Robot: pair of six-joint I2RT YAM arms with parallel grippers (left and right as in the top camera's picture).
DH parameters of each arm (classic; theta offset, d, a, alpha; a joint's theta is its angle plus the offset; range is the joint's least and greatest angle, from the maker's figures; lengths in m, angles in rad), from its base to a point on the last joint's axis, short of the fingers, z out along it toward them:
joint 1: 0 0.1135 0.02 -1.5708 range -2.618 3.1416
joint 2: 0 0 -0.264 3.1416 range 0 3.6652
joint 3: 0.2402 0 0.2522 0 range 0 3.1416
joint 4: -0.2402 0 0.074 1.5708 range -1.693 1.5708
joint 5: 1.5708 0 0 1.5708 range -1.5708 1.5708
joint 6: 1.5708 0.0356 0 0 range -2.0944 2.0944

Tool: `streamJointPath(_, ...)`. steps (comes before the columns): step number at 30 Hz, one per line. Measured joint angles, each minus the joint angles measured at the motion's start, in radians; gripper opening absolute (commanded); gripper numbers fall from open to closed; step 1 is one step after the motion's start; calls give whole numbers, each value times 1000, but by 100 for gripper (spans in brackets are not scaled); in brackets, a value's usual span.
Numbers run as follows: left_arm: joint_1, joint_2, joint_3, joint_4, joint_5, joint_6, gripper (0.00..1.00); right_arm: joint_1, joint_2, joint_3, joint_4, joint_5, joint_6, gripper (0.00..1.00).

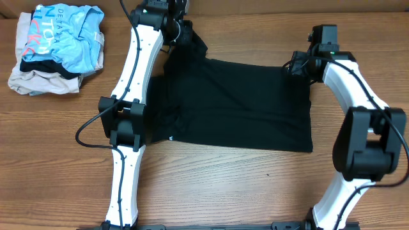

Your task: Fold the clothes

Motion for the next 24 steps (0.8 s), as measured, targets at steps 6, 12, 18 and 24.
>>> streamJointPath(6,0,0,0,-66,-27,0,4,-14,92,0,58,24,0,66)
streamJointPath(12,0,0,0,-105,-61,0,4,-21,134,0,146,32,0,63)
streamJointPath(18,0,0,0,-133,-89,0,4,-20,166,6,190,40,-4,49)
streamJointPath(24,0,0,0,-142,-106,0,4,-21,174,13,200,47,-5,4)
